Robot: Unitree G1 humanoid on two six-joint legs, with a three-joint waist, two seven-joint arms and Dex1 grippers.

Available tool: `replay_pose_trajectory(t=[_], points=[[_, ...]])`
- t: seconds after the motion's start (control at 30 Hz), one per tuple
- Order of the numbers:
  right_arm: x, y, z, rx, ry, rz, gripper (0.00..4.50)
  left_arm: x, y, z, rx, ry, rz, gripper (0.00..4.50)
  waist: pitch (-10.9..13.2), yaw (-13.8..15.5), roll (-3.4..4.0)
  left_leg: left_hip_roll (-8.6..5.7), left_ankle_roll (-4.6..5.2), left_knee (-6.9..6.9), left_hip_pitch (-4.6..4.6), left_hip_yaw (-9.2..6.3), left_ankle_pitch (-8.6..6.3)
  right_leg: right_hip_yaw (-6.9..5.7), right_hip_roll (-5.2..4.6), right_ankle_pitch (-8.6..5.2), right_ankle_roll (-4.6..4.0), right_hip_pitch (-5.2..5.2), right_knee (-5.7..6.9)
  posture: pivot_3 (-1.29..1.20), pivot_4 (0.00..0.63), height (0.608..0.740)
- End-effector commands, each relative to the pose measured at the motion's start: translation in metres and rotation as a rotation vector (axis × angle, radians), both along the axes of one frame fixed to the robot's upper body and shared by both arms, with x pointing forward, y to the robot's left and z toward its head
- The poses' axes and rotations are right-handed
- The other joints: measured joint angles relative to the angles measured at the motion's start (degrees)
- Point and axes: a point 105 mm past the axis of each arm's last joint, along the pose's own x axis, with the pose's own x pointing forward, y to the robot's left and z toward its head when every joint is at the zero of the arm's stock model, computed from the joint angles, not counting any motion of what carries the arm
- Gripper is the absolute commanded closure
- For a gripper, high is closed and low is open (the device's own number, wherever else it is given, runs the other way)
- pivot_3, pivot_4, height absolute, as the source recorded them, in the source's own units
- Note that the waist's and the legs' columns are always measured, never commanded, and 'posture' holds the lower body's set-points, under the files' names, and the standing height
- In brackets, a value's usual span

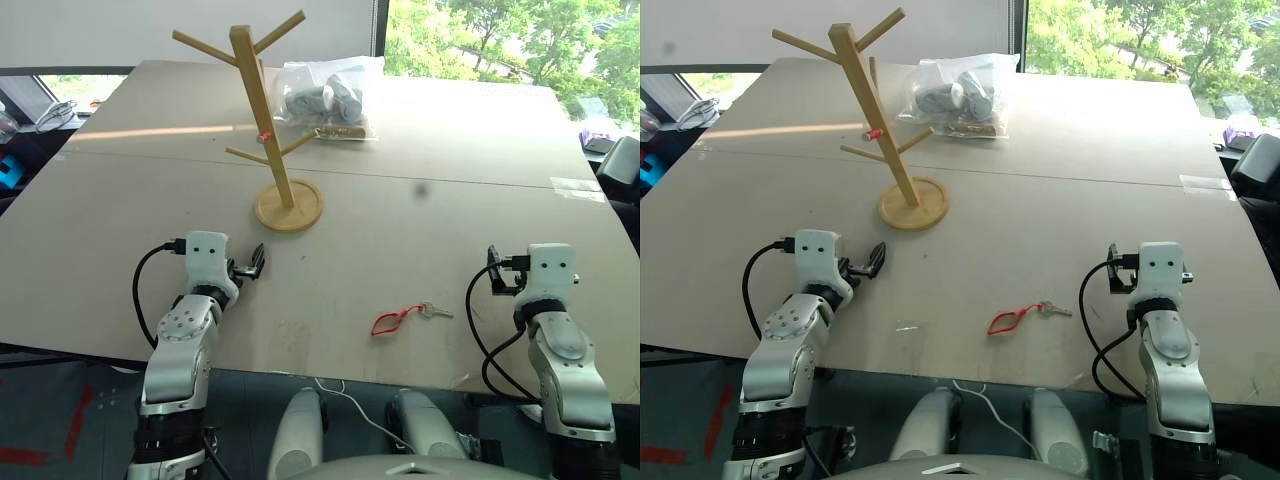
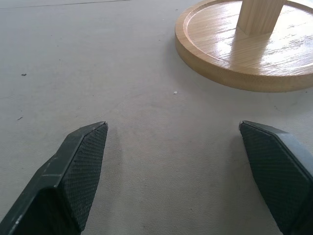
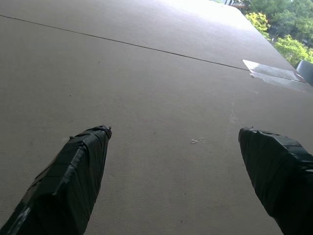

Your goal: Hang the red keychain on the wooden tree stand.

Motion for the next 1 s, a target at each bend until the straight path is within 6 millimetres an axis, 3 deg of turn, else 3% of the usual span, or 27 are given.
replay_pose_trajectory(t=[0.03, 0.17, 0.37, 0.63, 0.87, 1.0], points=[[0.011, 0.012, 0.031, -0.053, -0.062, 0.179, 0.0, 0.0, -0.006, 0.022, 0.046, -0.04, -0.125, 0.09, 0.0, 0.0, 0.0, 0.0, 0.0, 0.0, 0.0, 0.0, 0.0, 0.0, 0.0, 0.0, 0.0, 0.0, 0.0, 0.0, 0.15, 0.74], [0.027, 0.037, 0.065, -0.18, -0.002, 0.648, 0.0, -0.01, -0.034, 0.045, 0.109, 0.001, -0.511, 0.09, 0.3, -0.6, 0.28, -0.01, 0.01, 0.05, 0.06, 0.17, 0.01, 0.17, 0.02, 0.01, 0.01, -0.02, -0.01, 0.0, 0.15, 0.74], [0.019, 0.066, 0.085, -0.252, 0.104, 1.092, 0.0, -0.039, -0.069, 0.071, 0.109, 0.051, -0.881, 0.09, 0.3, -0.1, 0.17, 0.01, 0.02, -0.15, -0.03, -0.03, 0.0, -0.04, 0.02, -0.03, -0.02, 0.04, -0.22, 0.0, 0.15, 0.74], [-0.017, 0.102, 0.067, -0.402, 0.265, 1.573, 0.0, -0.092, -0.104, 0.093, 0.16, 0.165, -1.316, 0.09, 0.5, -0.3, 0.14, 0.0, 0.02, -0.04, 0.06, 0.0, 0.0, -0.04, 0.0, -0.02, -0.01, 0.05, -0.08, 0.0, 0.15, 0.74], [-0.02, 0.123, 0.049, -0.513, 0.284, 1.779, 0.0, -0.115, -0.104, 0.077, 0.226, 0.251, -1.427, 0.09, 0.5, -0.6, 0.18, 0.01, 0.02, -0.03, 0.06, 0.02, 0.0, 0.0, 0.02, -0.02, -0.01, 0.02, -0.08, 0.0, 0.15, 0.74], [-0.022, 0.123, 0.04, -0.597, 0.292, 1.848, 0.0, -0.121, -0.103, 0.077, 0.222, 0.253, -1.429, 0.09, 0.5, 0.1, 0.17, 0.02, 0.02, -0.02, 0.0, -0.01, 0.0, -0.05, 0.02, -0.02, -0.02, 0.02, -0.1, 0.0, 0.15, 0.74]])
